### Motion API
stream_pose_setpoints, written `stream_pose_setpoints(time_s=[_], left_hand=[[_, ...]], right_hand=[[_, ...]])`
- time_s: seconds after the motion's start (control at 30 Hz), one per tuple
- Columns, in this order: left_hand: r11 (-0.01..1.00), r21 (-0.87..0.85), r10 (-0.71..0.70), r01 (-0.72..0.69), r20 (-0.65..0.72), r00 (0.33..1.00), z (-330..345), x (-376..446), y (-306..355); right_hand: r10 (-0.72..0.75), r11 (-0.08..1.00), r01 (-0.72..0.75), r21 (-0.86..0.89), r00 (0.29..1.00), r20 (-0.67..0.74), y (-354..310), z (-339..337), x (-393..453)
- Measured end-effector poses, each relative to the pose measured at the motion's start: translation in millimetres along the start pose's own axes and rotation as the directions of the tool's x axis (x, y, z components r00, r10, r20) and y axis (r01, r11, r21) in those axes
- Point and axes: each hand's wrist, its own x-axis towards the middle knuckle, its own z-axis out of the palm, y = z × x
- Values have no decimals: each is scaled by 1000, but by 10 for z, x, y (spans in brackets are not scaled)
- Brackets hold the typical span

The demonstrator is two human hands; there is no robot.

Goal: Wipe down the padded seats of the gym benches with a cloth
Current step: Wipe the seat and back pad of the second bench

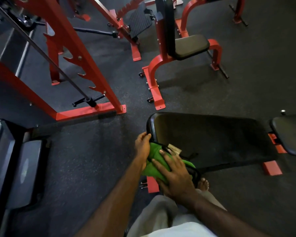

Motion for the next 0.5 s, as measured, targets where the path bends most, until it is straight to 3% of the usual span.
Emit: stream_pose_setpoints(time_s=[0.17,0.27,0.37,0.43,0.5], left_hand=[[1000,-10,6,-7,-44,999,54,4,-127],[1000,-11,3,-3,-41,999,66,90,-133],[1000,6,17,-17,-55,998,121,91,-135],[1000,-3,26,-26,-73,997,136,76,-158],[1000,-15,18,-20,-84,996,152,73,-181]], right_hand=[[-169,974,184,-129,978,121,358,-96,-223],[-37,993,52,-102,989,146,599,-145,-512],[111,993,-108,-38,989,97,419,-81,-435],[108,994,-107,-23,991,81,252,-31,-295],[4,998,3,-57,991,134,322,-83,-309]])
